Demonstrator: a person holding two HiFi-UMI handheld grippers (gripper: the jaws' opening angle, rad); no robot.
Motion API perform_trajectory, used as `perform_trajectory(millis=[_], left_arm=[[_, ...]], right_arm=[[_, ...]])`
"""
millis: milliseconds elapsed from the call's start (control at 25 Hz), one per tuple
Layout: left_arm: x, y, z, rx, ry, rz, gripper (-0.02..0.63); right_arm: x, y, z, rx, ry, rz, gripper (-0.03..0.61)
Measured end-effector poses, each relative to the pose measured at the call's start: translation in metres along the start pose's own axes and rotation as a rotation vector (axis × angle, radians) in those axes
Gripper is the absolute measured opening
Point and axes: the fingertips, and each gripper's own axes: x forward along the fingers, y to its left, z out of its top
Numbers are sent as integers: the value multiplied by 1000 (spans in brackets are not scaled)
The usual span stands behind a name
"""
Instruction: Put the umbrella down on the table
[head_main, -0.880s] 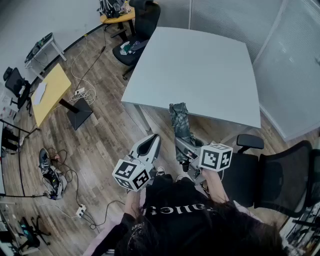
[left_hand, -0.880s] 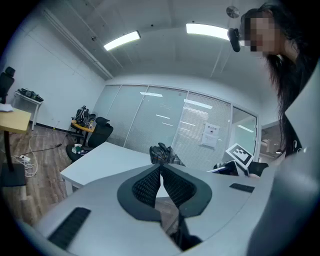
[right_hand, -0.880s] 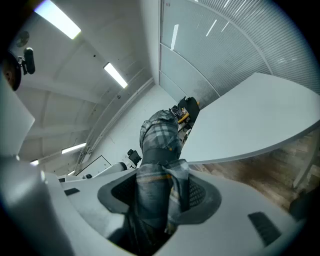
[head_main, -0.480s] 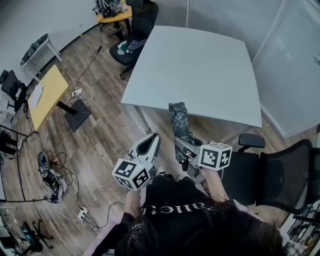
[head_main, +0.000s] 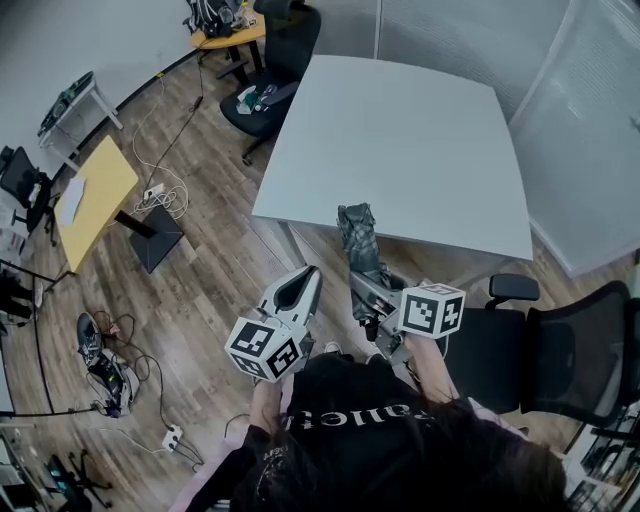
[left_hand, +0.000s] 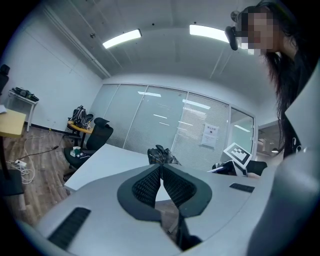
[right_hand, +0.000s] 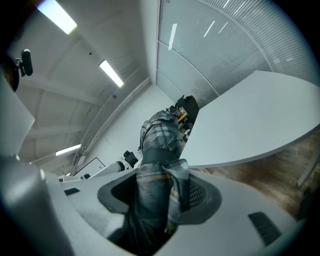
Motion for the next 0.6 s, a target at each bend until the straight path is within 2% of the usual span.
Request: perform_trajectory(millis=[320,600], left_arm=[[-8,33,1,-13,12,-16,26],[2,39,-1,-33,26,-61,26]], right_arm=[[23,7,0,2,-17,-37,225],[24,0,-1,10,-14,-89,225]])
